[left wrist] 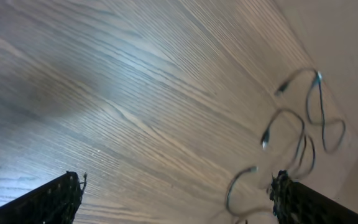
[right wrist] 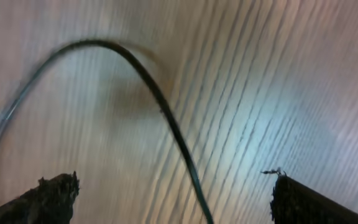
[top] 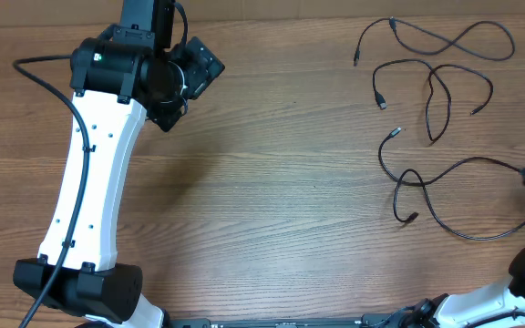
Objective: Untangle cables
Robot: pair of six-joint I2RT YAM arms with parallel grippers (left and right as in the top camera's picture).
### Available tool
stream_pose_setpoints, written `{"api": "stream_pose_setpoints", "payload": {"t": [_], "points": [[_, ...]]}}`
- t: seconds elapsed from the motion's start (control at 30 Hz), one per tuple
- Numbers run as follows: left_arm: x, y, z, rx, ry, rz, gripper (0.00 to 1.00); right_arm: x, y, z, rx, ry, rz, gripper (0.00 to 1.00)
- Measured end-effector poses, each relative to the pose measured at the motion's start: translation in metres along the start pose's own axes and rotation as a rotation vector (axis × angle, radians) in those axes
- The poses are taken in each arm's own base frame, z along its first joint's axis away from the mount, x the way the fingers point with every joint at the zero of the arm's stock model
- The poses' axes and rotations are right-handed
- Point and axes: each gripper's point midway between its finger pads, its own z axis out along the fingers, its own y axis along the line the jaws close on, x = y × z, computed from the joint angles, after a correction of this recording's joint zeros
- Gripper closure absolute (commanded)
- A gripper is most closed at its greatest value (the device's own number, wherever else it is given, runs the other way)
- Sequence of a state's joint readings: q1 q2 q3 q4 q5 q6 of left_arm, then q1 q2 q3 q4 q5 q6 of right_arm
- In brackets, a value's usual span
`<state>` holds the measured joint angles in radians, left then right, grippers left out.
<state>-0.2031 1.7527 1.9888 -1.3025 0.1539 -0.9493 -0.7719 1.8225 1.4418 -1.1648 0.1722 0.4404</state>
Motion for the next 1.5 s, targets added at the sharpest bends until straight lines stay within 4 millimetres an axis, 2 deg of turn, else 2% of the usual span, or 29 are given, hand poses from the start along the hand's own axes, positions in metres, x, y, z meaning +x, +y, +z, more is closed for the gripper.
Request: {"api": "stream_pose_setpoints", "payload": {"t": [0.13,0.2,0.27,0.43,0.57,0.67,0.73,0.8,0.97,1.03,1.07,1.2,1.23,1.5], "points": [[0.016,-0.011,0.000,0.059,0.073,0.141,0.03,-0.006,0.013,-0.040,-0.087,0.020,-0.009,0.00],[0.027,-0.018,0.001,0.088,0.114,0.221,0.03,0.000,0.029,-0.058,-0.192,0.065,-0.048,0.02],[0.038,-0.023,0.005,0.103,0.151,0.283,0.00,0.015,0.051,-0.073,-0.335,0.137,-0.118,0.04],[0.058,-0.028,0.026,0.097,0.228,0.367,0.00,0.083,0.089,-0.104,-0.578,0.358,-0.361,0.07],[0.058,-0.025,0.040,0.077,0.256,0.372,0.00,0.134,0.116,-0.119,-0.612,0.423,-0.587,0.23],[0.058,-0.024,0.044,0.072,0.261,0.373,0.00,0.167,0.136,-0.124,-0.600,0.427,-0.738,0.26],[0.057,-0.024,0.044,0.071,0.259,0.370,0.00,0.188,0.145,-0.122,-0.551,0.422,-0.805,0.26],[0.057,-0.023,0.044,0.071,0.260,0.374,0.00,0.204,0.145,-0.112,-0.459,0.415,-0.836,0.26],[0.059,-0.019,0.043,0.057,0.273,0.376,0.00,0.236,0.126,-0.080,-0.189,0.394,-0.876,0.27],[0.061,-0.017,0.042,0.049,0.282,0.375,0.00,0.244,0.120,-0.070,-0.131,0.388,-0.891,0.34],[0.062,-0.015,0.042,0.044,0.286,0.374,0.00,0.246,0.119,-0.066,-0.114,0.380,-0.894,0.38],[0.063,-0.014,0.042,0.038,0.291,0.372,0.00,0.249,0.115,-0.049,-0.075,0.368,-0.879,0.68],[0.063,-0.014,0.042,0.038,0.291,0.372,0.00,0.249,0.113,-0.045,-0.063,0.367,-0.874,0.72],[0.062,-0.014,0.042,0.036,0.288,0.375,0.00,0.244,0.127,-0.038,-0.101,0.310,-0.855,0.73]]}}
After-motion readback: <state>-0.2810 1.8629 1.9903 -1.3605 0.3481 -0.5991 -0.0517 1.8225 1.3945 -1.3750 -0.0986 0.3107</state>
